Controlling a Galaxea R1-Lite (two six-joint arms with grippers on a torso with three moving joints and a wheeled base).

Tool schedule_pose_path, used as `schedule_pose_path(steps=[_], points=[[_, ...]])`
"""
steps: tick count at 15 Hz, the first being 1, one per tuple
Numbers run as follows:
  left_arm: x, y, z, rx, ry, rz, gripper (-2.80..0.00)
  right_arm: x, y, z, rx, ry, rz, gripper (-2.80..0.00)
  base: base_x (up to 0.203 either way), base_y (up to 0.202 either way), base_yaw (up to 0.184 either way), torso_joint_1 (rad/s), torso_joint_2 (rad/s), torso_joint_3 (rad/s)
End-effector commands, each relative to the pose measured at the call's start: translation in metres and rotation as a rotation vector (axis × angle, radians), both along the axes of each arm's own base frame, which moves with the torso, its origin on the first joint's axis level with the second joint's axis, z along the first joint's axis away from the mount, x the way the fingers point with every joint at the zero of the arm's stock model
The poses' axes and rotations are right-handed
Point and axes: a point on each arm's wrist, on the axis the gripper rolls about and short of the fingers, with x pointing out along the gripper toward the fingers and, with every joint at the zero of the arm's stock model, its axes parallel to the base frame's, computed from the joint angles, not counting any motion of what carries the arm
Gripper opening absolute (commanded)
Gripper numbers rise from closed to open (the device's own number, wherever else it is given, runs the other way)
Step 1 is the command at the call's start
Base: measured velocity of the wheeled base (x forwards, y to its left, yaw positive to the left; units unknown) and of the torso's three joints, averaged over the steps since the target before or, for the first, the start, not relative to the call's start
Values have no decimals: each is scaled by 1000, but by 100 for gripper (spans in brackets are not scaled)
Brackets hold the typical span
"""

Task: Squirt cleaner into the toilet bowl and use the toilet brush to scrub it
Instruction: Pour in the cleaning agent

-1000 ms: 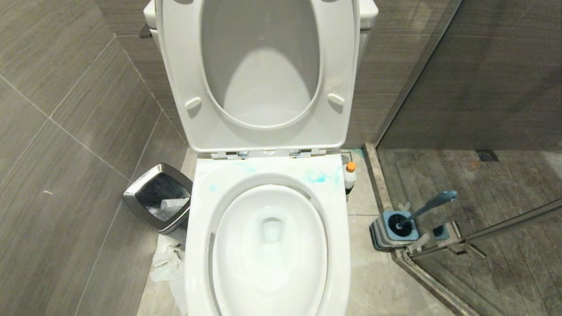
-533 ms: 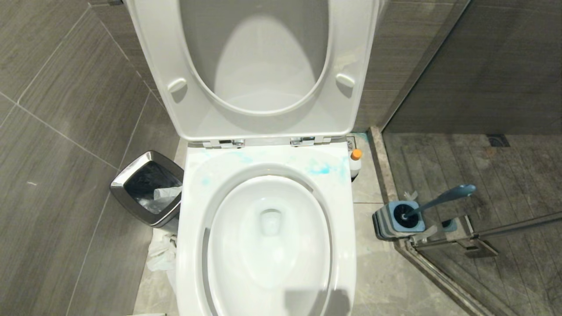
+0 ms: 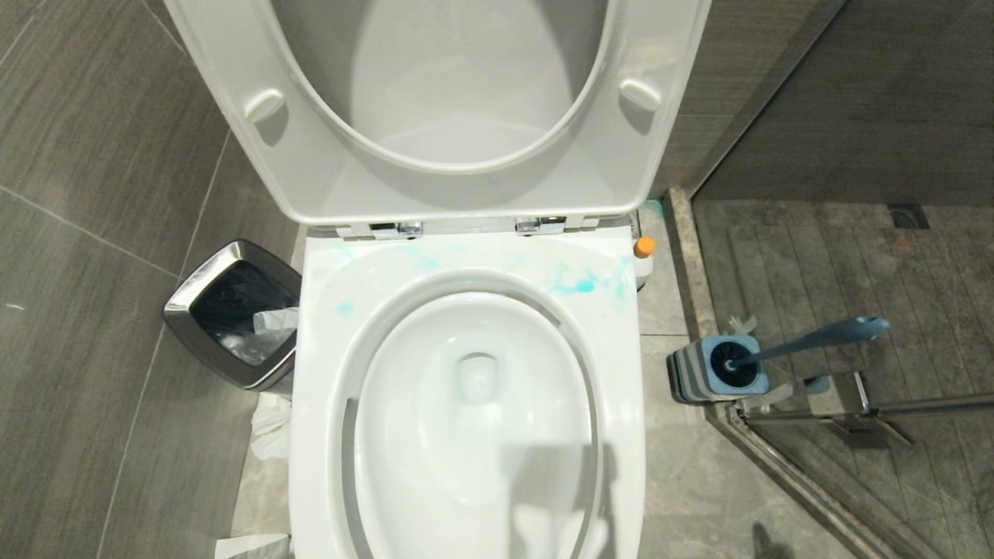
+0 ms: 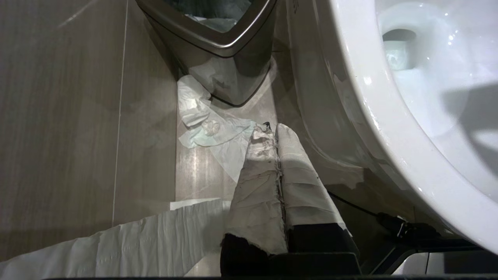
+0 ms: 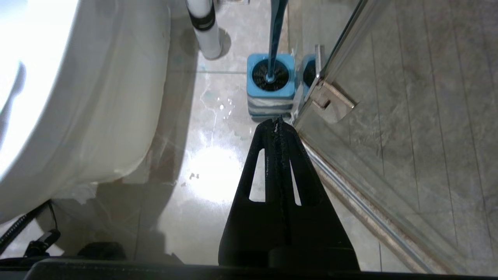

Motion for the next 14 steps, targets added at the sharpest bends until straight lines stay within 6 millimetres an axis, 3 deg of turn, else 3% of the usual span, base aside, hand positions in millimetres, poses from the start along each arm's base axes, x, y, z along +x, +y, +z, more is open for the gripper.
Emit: schedule_pose_path(steps=[1,5,14], points=[[0,0,0,1,2,0,-280,2,0,-6,1,22,0,-280,0,0,0,2,2,-195],[0,0,0,2,2,0,-280,2,0,-6,1,22,0,-280,0,0,0,3,1,-174],[0,0,0,2,2,-2,-280,2,0,-6,1,24,0,-280,0,0,0,1,1,-20]])
